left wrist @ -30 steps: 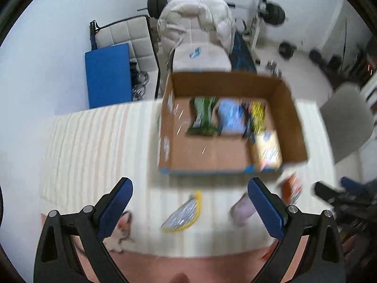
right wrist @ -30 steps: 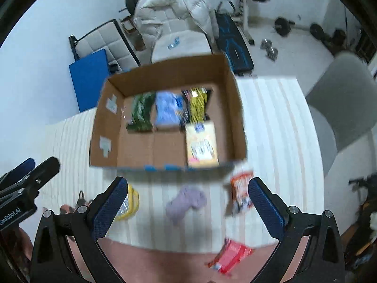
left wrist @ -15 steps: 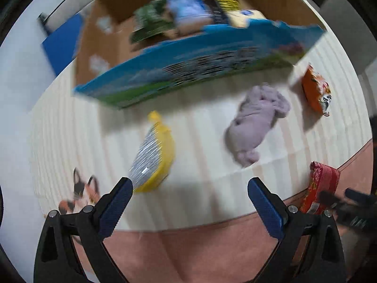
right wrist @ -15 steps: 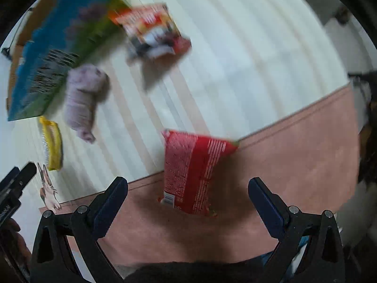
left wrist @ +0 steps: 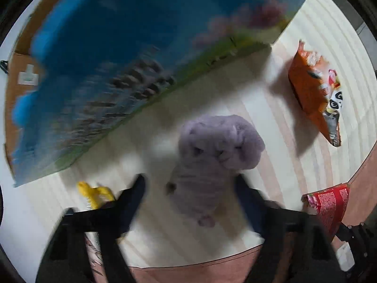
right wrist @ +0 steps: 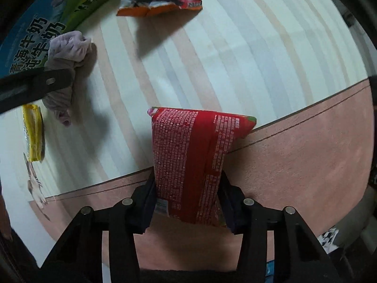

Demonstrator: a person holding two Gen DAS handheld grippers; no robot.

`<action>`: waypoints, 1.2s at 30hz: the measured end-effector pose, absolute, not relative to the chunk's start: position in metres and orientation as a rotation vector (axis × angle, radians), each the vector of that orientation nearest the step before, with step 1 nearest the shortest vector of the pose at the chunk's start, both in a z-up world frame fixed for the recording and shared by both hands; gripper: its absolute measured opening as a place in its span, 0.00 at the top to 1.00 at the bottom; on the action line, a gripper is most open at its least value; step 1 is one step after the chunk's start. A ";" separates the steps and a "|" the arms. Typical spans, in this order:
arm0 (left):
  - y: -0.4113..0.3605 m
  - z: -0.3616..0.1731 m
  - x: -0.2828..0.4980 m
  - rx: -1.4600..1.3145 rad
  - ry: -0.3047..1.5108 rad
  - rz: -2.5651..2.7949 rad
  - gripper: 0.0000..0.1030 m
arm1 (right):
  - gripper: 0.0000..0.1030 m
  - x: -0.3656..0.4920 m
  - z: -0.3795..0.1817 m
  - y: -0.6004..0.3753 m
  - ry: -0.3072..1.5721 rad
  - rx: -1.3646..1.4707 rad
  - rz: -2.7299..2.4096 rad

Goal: Organize soft objects
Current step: 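Grasp the lilac sock with the left tool while the right tool grasps the red snack bag, then place the sock and red bag into the box and open both tools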

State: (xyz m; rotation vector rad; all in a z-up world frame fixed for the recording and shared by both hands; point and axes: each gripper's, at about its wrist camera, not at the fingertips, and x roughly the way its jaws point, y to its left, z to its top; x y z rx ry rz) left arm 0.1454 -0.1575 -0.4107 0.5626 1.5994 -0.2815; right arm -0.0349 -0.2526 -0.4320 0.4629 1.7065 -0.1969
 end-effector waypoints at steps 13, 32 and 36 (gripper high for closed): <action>-0.086 -0.425 0.097 0.132 1.795 -0.123 0.62 | 0.53 -0.014 -0.430 -0.238 1.733 0.351 -0.169; -0.078 -0.318 0.081 0.005 1.598 -0.165 0.65 | 0.55 0.026 -0.400 -0.176 1.744 0.236 -0.017; -0.068 -0.240 0.106 -0.085 1.473 -0.203 0.65 | 0.55 0.059 -0.320 -0.160 1.596 0.232 0.099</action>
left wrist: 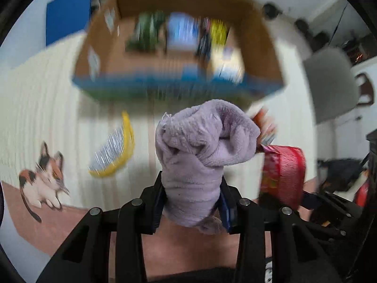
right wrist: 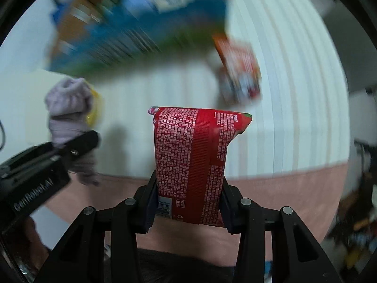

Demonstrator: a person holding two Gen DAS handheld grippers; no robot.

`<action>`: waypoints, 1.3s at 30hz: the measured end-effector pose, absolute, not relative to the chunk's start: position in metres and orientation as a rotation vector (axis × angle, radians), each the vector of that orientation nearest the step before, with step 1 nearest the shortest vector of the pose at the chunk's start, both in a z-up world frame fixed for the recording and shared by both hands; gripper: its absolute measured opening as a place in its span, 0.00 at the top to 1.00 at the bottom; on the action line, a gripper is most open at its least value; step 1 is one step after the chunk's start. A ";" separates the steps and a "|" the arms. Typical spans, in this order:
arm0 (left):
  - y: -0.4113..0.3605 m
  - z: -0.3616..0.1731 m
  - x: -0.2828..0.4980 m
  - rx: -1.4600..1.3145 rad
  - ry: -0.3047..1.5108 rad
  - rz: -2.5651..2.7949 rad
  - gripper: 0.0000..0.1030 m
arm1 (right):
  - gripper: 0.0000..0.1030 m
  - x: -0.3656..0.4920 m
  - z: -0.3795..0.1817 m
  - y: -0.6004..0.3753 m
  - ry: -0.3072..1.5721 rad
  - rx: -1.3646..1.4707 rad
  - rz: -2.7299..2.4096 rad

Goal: Organize soft objects
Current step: 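Place the sock and red bag into the box and open both tools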

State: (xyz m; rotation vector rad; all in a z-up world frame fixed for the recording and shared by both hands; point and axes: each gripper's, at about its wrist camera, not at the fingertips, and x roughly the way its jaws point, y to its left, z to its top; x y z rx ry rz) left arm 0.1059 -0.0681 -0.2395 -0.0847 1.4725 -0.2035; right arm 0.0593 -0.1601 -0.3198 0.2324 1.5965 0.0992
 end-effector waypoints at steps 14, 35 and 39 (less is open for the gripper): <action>-0.016 -0.243 0.272 -0.156 1.559 -0.103 0.65 | 0.55 0.235 -0.240 -0.146 1.488 0.214 0.245; -0.001 -0.360 0.319 -0.150 1.863 -0.079 0.61 | 0.54 0.290 -0.356 -0.126 1.710 0.189 0.243; -0.003 -0.357 0.316 -0.131 1.859 -0.087 0.49 | 0.35 0.294 -0.357 -0.123 1.729 0.161 0.243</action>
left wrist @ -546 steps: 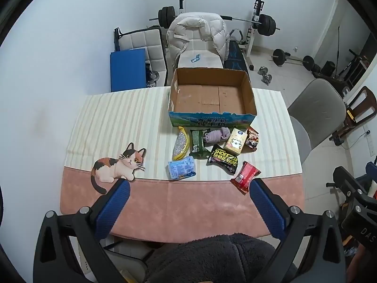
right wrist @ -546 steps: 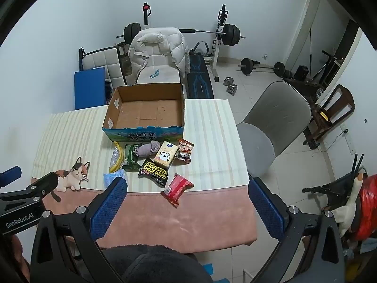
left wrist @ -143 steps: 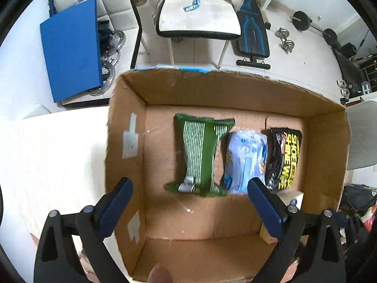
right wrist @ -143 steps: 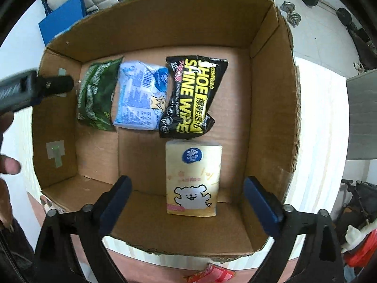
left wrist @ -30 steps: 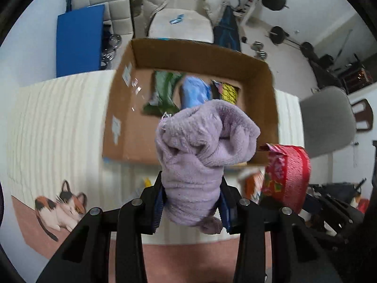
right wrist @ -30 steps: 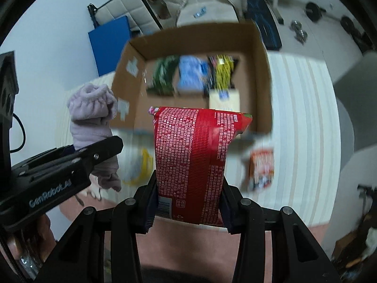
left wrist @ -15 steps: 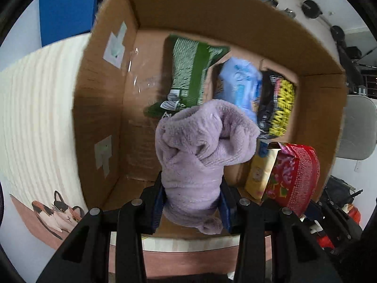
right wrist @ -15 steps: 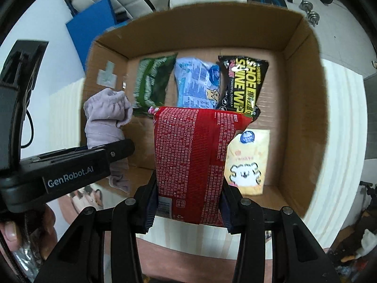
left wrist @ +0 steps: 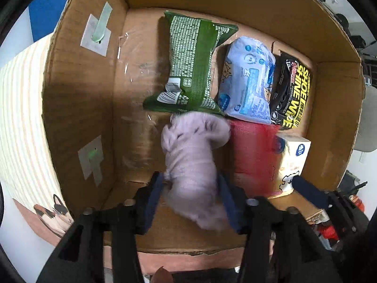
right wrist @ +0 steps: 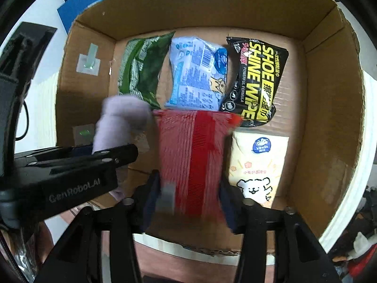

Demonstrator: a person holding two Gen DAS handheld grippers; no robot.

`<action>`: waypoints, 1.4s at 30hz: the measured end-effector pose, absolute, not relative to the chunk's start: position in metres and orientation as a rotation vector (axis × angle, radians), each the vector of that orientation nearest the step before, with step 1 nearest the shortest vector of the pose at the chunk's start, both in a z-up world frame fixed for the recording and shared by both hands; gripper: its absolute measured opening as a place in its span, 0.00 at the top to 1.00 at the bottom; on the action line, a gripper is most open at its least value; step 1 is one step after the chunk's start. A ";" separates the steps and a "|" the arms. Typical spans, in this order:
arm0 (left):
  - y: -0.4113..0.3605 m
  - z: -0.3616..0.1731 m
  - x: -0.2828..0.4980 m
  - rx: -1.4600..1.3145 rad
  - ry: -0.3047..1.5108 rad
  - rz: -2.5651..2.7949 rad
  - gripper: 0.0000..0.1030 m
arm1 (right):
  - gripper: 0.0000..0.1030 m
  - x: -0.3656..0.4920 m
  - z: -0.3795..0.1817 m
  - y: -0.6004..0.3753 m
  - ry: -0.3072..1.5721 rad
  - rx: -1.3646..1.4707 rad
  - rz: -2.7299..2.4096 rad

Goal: Organize soft objects
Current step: 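Place the sock and red bag into the box and open both tools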

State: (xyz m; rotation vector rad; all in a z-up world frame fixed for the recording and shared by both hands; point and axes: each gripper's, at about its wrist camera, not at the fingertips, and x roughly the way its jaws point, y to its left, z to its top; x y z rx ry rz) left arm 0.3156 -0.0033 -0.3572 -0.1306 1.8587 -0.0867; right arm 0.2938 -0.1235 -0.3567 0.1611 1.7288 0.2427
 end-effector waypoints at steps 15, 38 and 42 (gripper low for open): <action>0.002 -0.298 0.281 -0.048 1.621 -0.009 0.04 | 0.00 0.278 -0.318 -0.148 1.607 0.064 0.145; -0.001 -0.192 0.190 -0.003 1.183 0.050 0.04 | 0.00 0.194 -0.227 -0.179 1.269 0.025 0.042; 0.001 -0.181 0.183 -0.002 1.149 0.036 0.04 | 0.00 0.183 -0.214 -0.178 1.247 0.058 0.043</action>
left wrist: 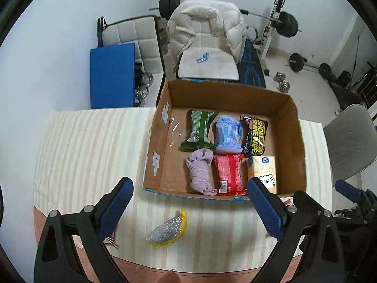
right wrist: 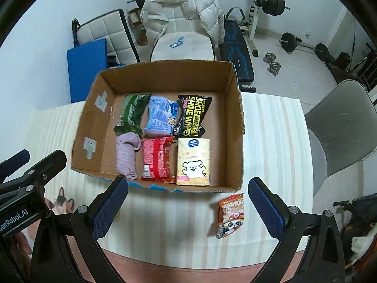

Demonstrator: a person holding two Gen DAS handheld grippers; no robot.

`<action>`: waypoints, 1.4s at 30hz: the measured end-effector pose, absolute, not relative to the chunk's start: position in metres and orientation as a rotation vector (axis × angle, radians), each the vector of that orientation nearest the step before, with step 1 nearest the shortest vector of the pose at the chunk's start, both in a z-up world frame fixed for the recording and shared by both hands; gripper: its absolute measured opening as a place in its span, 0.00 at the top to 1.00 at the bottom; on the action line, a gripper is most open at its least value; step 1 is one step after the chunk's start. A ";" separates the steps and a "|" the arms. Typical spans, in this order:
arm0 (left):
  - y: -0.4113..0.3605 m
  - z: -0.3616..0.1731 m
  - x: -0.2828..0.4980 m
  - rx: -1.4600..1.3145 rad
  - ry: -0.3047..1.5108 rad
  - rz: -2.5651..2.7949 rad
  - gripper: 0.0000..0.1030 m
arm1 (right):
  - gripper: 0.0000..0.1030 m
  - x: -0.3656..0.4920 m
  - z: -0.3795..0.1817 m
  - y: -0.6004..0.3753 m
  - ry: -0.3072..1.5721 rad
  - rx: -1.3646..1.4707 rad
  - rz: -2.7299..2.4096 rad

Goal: Organize soft objects
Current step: 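Place the sock and red bag into the box and open both tools, then grasp the yellow scrub sponge with the left tool while the right tool grasps the orange panda snack bag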

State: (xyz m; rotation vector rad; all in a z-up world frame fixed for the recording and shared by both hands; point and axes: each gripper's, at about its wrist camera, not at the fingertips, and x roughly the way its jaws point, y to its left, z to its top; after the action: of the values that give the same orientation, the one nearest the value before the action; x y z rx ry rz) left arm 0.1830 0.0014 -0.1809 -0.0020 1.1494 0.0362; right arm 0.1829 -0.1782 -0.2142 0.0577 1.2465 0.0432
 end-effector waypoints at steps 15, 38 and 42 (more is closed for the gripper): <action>0.050 -0.268 0.155 0.217 1.339 -0.014 0.04 | 0.00 0.125 -0.261 -0.207 1.362 0.224 -0.056; 0.043 -0.442 0.138 -0.080 1.797 -0.106 0.43 | 0.46 0.142 -0.424 -0.262 1.615 0.247 -0.260; 0.058 -0.445 0.126 -0.283 1.839 -0.099 0.43 | 0.47 0.121 -0.423 -0.253 1.640 0.268 -0.216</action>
State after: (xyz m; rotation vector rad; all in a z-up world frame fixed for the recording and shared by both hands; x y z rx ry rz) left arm 0.1262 0.0577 -0.4446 -0.2826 1.8390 -0.0994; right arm 0.1210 -0.2530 -0.4234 0.2681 1.6403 -0.2160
